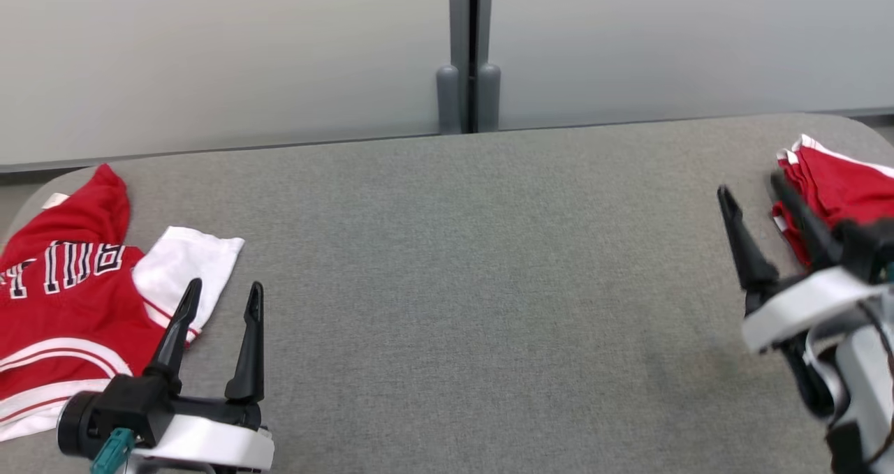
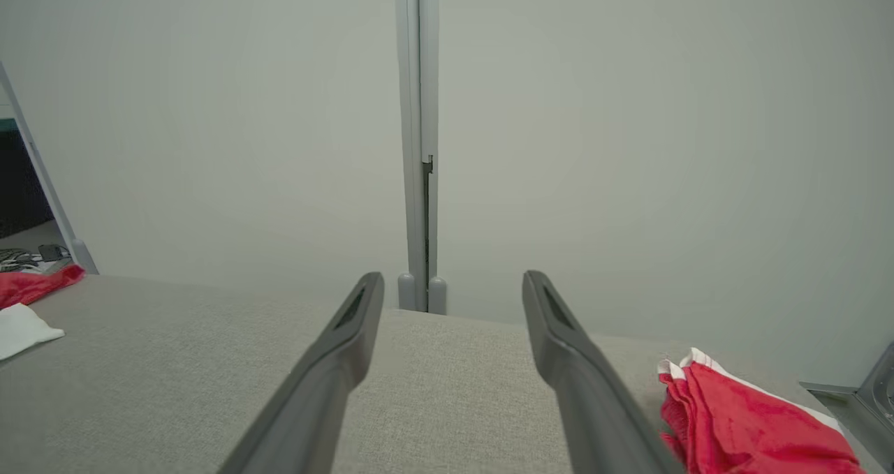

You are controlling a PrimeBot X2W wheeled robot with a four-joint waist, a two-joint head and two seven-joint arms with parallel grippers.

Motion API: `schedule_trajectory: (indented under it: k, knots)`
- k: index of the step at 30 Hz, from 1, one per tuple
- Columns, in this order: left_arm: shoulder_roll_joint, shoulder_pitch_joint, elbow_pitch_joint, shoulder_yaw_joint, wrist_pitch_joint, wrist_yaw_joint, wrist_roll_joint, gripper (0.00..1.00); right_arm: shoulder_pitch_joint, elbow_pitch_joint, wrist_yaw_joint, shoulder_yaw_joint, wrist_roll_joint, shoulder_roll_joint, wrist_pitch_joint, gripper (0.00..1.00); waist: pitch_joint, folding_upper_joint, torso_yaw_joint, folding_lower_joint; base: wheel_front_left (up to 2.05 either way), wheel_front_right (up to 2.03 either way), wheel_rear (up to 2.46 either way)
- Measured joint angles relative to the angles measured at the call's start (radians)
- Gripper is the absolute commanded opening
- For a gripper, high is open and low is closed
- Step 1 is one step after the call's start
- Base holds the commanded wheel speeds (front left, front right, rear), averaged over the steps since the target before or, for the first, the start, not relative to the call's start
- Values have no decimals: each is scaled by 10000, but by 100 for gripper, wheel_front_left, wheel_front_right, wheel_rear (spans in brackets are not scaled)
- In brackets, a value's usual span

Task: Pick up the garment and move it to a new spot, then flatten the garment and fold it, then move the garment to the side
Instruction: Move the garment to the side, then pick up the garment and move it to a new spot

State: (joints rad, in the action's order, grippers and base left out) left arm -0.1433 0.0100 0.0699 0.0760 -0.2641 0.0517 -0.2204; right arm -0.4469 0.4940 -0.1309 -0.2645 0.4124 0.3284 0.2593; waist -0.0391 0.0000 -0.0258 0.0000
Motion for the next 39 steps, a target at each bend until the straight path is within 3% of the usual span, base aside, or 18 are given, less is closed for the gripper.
schedule_trajectory:
  k: [8, 15, 39]
  knots:
    - [336, -540, 121, -314, 0, 13, 56, 100, 2765, -1894, 0, 1455, -493, -1429, 23, 100, 457, 0, 301, 0, 0, 0, 0]
    - [616, -717, 261, -499, 0, 105, 276, 100, 3860, -2876, 0, 1662, -974, -1916, 23, 100, 487, 0, 280, 0, 0, 0, 0]
    - [895, -683, 512, -794, 0, 370, 627, 100, 4047, -3003, 0, 1469, -1281, -2188, 23, 100, 392, 0, 350, 0, 0, 0, 0]
